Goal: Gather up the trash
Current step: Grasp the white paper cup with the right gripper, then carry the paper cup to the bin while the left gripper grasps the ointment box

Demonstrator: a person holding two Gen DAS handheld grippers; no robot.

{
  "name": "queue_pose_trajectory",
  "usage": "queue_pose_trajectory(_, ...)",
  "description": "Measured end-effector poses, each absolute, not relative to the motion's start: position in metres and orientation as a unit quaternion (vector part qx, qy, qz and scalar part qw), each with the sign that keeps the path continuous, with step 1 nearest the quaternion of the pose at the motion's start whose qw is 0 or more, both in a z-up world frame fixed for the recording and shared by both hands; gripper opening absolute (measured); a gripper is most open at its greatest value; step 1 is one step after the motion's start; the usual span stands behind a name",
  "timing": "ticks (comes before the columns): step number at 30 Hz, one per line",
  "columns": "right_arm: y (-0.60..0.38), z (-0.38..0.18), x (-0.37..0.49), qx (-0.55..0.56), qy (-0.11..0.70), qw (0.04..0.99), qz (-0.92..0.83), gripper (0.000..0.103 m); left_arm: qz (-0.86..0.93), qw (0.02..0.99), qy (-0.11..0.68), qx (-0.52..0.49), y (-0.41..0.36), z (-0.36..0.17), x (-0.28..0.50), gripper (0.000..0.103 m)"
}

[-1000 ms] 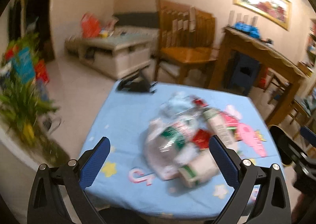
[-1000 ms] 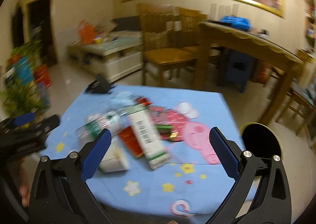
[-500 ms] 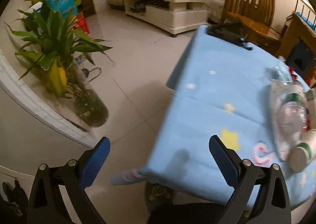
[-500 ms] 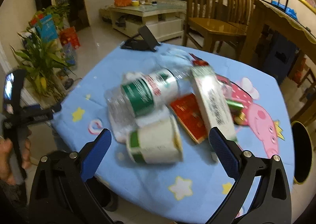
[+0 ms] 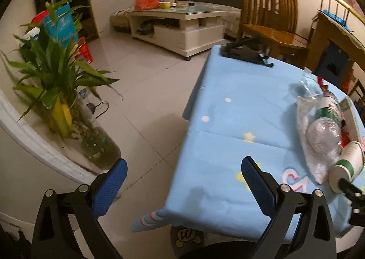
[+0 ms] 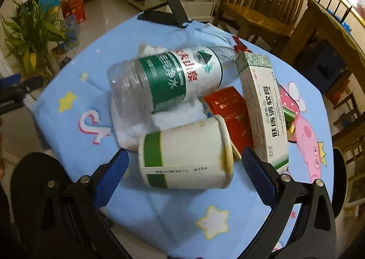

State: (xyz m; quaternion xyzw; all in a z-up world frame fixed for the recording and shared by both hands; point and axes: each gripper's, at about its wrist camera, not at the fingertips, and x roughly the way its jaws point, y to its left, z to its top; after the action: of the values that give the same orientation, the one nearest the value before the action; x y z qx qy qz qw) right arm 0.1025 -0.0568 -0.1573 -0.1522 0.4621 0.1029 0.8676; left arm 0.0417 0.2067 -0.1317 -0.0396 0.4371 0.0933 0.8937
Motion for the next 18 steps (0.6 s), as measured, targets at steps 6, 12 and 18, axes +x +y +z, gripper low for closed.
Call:
queue_pose_trajectory(6, -0.092, -0.15, 0.098, -0.062, 0.474, 0.862, 0.17, 0.071, 0.051, 0.912, 0.407, -0.03, 0.178, -0.107, 0.035, 0.097)
queue_pose_trajectory(12, -0.186, -0.104, 0.082, 0.082, 0.417, 0.887, 0.179, 0.071, -0.062, 0.923, 0.375, -0.061, 0.111, -0.075, 0.033, 0.097)
queue_pose_trajectory(18, -0.293, -0.097, 0.074, 0.145, 0.376, 0.908, 0.113, 0.071, -0.121, 0.902, 0.413, -0.034, -0.006, -0.084, 0.054, 0.097)
